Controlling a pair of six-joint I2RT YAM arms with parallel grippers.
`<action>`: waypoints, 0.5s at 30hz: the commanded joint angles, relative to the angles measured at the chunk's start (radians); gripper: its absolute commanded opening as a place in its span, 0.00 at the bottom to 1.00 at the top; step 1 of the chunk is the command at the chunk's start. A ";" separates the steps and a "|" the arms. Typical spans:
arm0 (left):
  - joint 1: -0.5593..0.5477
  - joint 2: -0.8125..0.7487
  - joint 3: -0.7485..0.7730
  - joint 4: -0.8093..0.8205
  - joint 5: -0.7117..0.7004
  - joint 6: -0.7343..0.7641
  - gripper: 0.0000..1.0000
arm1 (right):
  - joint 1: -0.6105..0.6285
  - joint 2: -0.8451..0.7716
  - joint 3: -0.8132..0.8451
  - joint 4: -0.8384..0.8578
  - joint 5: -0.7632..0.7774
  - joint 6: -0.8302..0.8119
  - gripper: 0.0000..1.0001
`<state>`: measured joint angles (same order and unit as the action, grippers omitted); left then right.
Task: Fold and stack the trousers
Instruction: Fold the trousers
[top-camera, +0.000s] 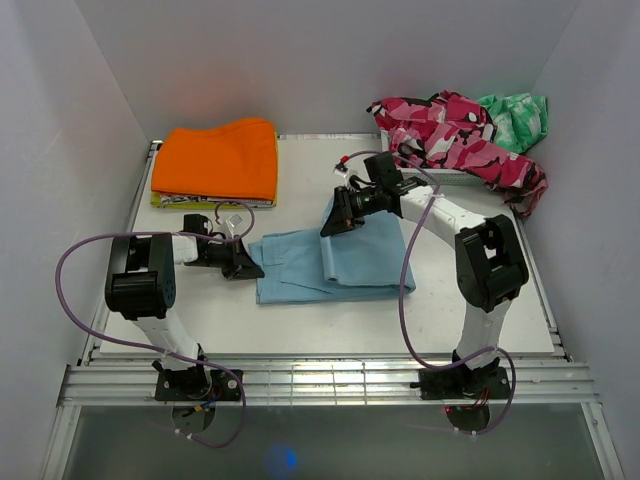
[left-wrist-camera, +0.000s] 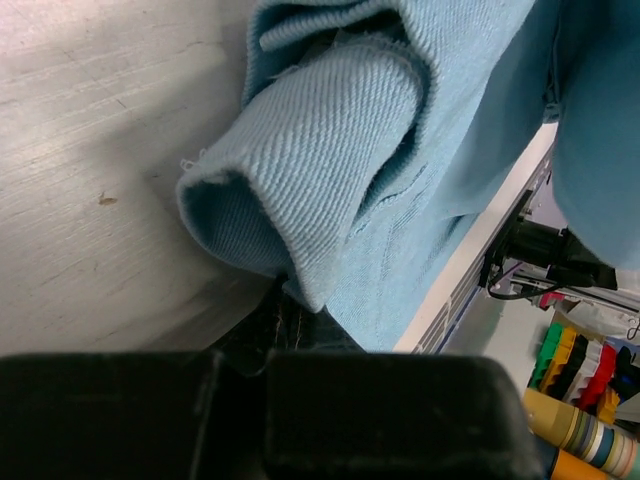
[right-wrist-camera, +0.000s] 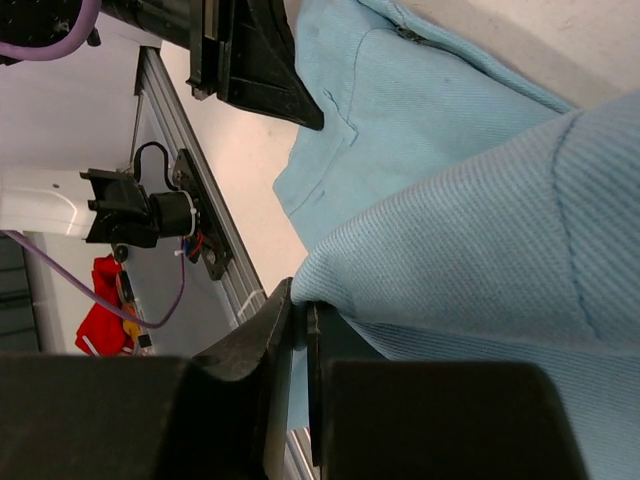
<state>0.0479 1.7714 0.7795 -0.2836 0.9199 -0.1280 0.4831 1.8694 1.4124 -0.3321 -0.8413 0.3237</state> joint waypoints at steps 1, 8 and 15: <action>-0.023 -0.006 0.010 0.011 -0.047 -0.007 0.00 | 0.055 0.010 0.043 0.142 -0.016 0.109 0.08; -0.031 -0.007 -0.006 0.027 -0.058 -0.018 0.00 | 0.156 0.065 0.057 0.217 0.064 0.170 0.08; -0.031 0.006 -0.009 0.035 -0.053 -0.021 0.00 | 0.215 0.128 0.069 0.288 0.107 0.224 0.08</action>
<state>0.0341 1.7714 0.7807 -0.2745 0.9089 -0.1581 0.6720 1.9820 1.4284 -0.1421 -0.7345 0.4942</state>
